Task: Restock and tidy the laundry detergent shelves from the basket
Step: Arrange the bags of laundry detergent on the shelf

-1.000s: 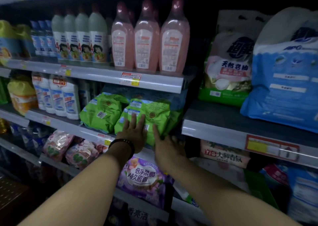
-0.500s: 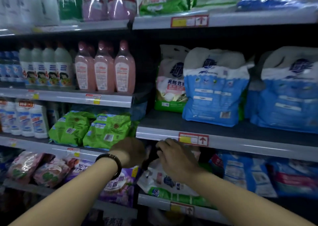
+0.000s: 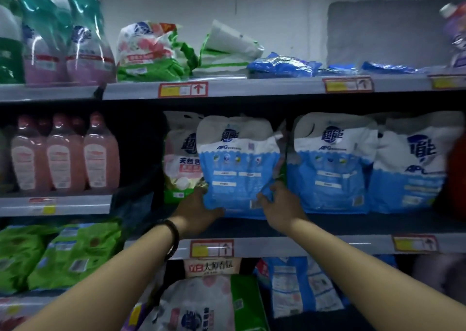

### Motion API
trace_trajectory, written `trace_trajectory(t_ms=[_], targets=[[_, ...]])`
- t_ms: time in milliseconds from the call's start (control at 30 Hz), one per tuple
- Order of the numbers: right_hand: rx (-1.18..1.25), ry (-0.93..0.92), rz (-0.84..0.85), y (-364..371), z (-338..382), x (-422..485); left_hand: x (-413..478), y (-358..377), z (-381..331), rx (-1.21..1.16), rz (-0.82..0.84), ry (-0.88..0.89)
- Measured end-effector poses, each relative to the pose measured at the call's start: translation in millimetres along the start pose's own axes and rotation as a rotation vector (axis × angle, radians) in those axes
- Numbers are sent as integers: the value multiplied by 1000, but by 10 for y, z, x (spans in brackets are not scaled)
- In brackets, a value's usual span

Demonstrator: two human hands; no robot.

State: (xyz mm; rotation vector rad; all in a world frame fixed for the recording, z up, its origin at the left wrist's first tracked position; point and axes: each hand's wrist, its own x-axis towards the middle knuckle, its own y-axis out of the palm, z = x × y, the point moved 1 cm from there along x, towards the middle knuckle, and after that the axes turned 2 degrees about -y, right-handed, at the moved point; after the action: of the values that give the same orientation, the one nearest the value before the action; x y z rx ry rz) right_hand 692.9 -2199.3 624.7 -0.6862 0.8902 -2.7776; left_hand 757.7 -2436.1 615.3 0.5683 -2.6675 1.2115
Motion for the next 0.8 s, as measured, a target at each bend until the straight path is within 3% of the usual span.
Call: trace_trajectory(t_ms=[233, 367, 600, 800], targets=[[197, -37, -18, 16, -152, 385, 581, 234, 47, -350, -104, 14], [273, -28, -27, 150, -185, 597, 754, 315, 90, -466, -61, 0], [287, 2, -127, 312, -267, 679, 734, 413, 272, -498, -153, 14], [209, 15, -216, 131, -458, 540, 531, 388, 90, -520, -47, 35]])
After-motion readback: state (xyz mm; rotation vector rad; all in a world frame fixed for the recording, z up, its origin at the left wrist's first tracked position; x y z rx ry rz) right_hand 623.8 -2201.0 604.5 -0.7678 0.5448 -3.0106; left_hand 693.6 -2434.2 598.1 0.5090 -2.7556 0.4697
